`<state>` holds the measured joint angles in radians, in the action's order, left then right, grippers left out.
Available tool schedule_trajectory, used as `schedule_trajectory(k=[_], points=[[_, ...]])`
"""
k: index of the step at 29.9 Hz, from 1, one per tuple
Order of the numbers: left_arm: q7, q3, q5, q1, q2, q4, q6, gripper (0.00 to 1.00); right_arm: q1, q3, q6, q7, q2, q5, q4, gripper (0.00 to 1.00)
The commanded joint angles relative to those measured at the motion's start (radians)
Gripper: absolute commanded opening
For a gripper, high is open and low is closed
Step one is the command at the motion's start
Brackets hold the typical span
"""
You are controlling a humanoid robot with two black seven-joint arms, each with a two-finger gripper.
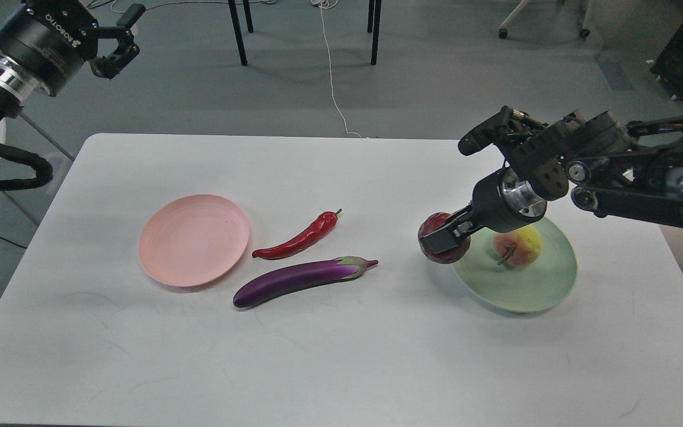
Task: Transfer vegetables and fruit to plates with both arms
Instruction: 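Carry the red fruit onto the green plate beside the peach, release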
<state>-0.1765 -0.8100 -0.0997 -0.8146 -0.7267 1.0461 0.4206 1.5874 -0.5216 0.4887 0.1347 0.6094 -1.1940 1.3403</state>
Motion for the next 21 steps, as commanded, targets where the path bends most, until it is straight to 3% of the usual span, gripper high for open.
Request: schedule_trajectory(k=[1, 9, 15, 18, 21], points=[[0.0, 0.0, 0.0, 0.0, 0.0, 0.0, 0.001, 0.98, -0.036, -0.004, 0.0, 0.0, 0.052, -0.021, 0.008, 0.65], [0.0, 0.0, 0.003, 0.0, -0.004, 0.0, 0.003, 0.98, -0.113, -0.006, 0.0, -0.001, 0.052, -0.036, -0.003, 0.8], [0.002, 0.002, 0.002, 0.0, -0.008, 0.002, 0.001, 0.98, -0.119, -0.006, 0.0, -0.003, 0.055, -0.061, -0.012, 0.85], [0.002, 0.002, 0.002, 0.0, -0.008, 0.002, 0.0, 0.98, -0.119, 0.002, 0.0, -0.003, 0.062, -0.058, -0.01, 0.94], [0.003, 0.003, 0.002, 0.0, -0.008, 0.003, -0.002, 0.98, -0.112, 0.006, 0.0, -0.003, 0.09, -0.053, -0.01, 0.95]])
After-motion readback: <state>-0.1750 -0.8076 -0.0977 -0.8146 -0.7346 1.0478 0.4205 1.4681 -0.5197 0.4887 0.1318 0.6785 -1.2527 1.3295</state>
